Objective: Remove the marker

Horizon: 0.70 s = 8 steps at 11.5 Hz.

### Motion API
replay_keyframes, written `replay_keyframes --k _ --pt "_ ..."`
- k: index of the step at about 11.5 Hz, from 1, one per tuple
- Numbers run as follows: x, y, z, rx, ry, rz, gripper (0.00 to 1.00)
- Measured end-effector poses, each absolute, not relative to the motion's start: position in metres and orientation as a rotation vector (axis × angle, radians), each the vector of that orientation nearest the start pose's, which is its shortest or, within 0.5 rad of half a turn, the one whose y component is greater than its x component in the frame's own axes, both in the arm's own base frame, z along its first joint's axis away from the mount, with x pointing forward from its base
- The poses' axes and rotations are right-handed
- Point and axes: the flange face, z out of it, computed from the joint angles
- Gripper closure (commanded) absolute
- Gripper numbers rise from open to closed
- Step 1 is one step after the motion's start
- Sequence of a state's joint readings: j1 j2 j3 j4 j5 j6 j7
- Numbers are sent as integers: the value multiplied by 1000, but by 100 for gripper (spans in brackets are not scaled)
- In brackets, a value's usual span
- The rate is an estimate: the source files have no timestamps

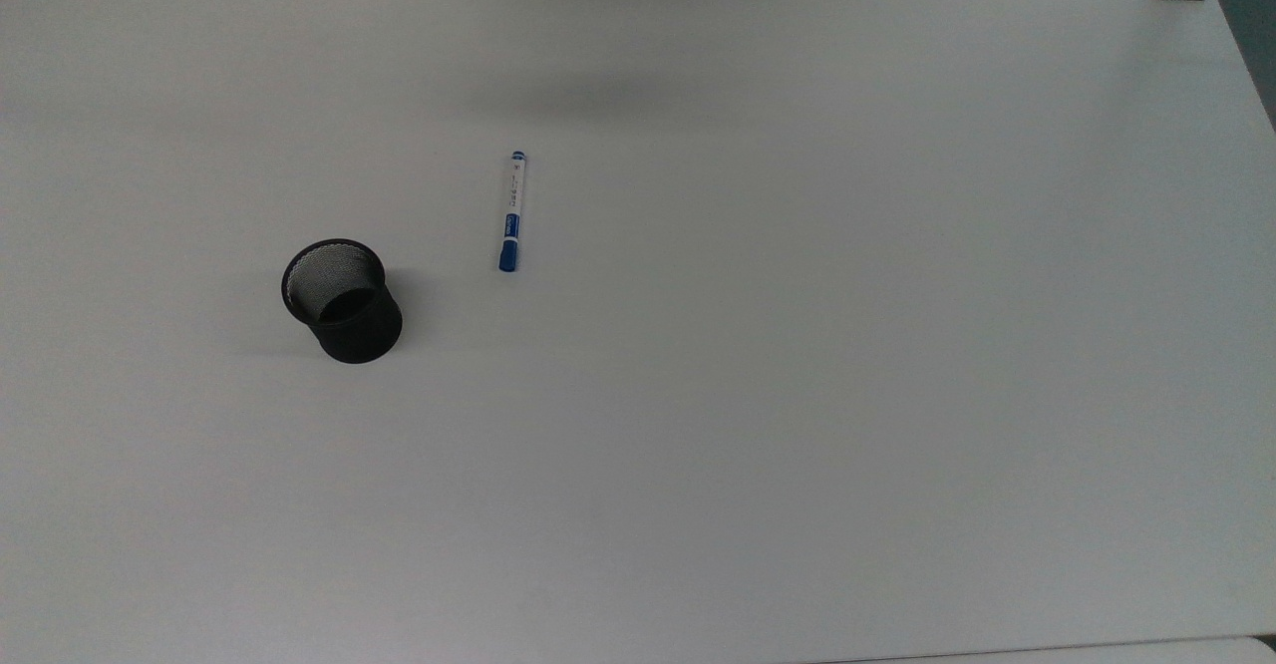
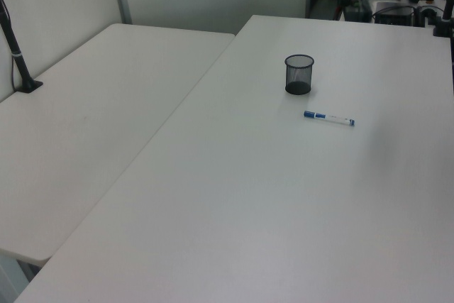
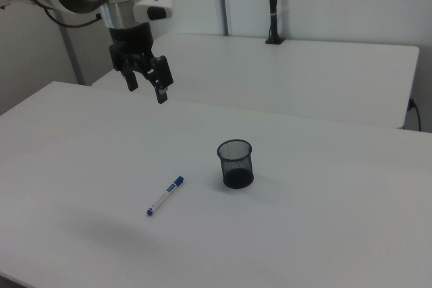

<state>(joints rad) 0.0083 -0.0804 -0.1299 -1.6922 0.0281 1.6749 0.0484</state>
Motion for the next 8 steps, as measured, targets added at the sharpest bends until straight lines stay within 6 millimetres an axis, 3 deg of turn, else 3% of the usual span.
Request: replay_keyframes --k 3,8 --pt "548 -58 611 -3187 211 -136 0" --pt "551 -69 613 -3198 128 -146 0"
